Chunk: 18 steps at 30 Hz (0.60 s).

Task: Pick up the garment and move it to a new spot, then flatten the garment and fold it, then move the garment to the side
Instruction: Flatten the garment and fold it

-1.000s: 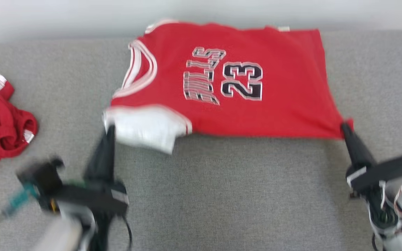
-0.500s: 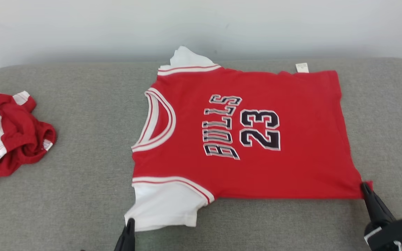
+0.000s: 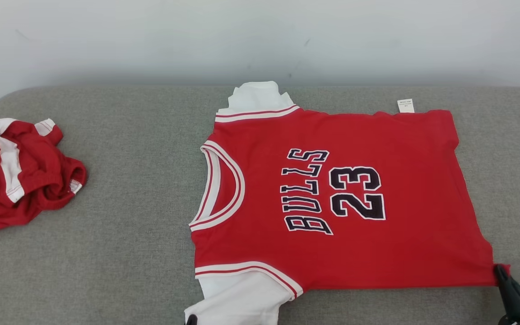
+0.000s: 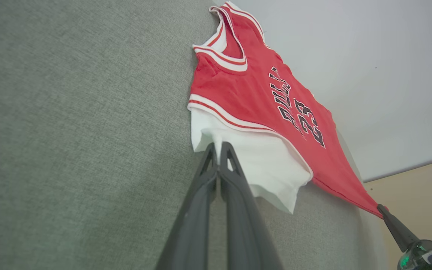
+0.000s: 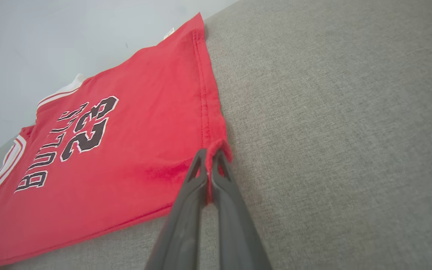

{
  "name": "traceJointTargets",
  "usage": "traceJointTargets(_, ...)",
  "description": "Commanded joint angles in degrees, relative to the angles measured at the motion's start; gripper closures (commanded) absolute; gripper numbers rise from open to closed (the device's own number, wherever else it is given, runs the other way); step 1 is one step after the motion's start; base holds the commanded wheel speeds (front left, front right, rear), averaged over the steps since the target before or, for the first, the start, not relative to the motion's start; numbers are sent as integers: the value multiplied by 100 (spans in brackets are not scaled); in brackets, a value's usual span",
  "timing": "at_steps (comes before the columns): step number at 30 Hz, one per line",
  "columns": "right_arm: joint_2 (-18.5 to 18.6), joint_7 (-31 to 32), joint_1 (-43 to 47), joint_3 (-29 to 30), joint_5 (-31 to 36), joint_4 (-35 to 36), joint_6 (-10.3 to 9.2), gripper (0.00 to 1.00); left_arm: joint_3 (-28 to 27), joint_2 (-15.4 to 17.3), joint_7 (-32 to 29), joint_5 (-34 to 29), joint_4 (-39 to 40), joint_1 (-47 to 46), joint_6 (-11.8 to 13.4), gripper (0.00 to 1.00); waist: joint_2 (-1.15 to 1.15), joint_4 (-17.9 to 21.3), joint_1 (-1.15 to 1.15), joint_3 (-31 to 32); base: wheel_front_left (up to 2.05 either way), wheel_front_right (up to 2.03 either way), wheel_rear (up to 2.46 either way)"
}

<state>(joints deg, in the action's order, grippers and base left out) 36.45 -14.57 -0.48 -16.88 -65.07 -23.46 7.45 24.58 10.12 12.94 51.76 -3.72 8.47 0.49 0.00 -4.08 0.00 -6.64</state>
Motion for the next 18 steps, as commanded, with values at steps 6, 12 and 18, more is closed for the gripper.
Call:
traceJointTargets(6,-217,173,-59,27,285,110,4,100,3,193,73,-362,70,-319,-108,100,0,92,0,12,0,0,0)
traceJointTargets(12,-314,308,-219,184,229,265,4,100,-47,298,15,-562,153,-839,-145,100,0,192,0,8,0,0,0)
traceJointTargets(18,-461,674,-757,238,382,140,4,100,-134,498,-283,-741,-214,-1858,-188,100,0,351,0,-100,0,0,0)
